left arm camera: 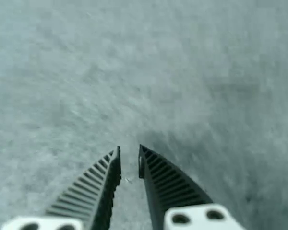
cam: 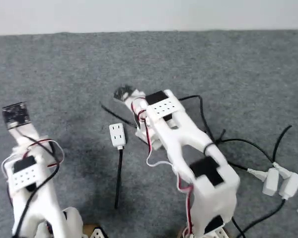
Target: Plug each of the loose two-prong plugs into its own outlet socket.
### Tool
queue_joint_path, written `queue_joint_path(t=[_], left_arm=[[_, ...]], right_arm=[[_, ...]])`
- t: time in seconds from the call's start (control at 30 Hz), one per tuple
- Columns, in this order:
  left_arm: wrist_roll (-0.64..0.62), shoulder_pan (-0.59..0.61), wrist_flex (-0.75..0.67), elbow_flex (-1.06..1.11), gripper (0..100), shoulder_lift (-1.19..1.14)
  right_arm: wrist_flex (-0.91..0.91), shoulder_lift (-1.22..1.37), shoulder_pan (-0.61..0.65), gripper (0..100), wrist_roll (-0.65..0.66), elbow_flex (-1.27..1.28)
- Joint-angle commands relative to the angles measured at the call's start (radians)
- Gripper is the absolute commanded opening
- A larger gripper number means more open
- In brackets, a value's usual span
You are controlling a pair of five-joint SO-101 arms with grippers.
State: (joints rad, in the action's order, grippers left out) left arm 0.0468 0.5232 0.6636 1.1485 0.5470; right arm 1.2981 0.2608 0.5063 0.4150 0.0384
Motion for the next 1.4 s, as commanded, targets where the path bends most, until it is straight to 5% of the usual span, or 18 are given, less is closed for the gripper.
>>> queue_joint_path(t=[0.0,0.2,0.5,1.37], left_arm=[[0.124,-0.051,0.114,-0.151,6,-0.158],[0.315,-0.143,0.295,-0.321,1,-0.376],[0.654,-0.327,0.344,-0.179,1,-0.250],[0.703,-0.381,0.259,0.067,1,0.077]], right_arm=[[0.044,-0.222,0.025,0.9,-0.092,-0.060],[0.038,-0.423,0.079,0.9,-0.232,-0.060],[-0.025,-0.464,0.306,0.9,-0.350,0.089],[-0.232,-0.463,0.300,0.9,-0.376,0.236]])
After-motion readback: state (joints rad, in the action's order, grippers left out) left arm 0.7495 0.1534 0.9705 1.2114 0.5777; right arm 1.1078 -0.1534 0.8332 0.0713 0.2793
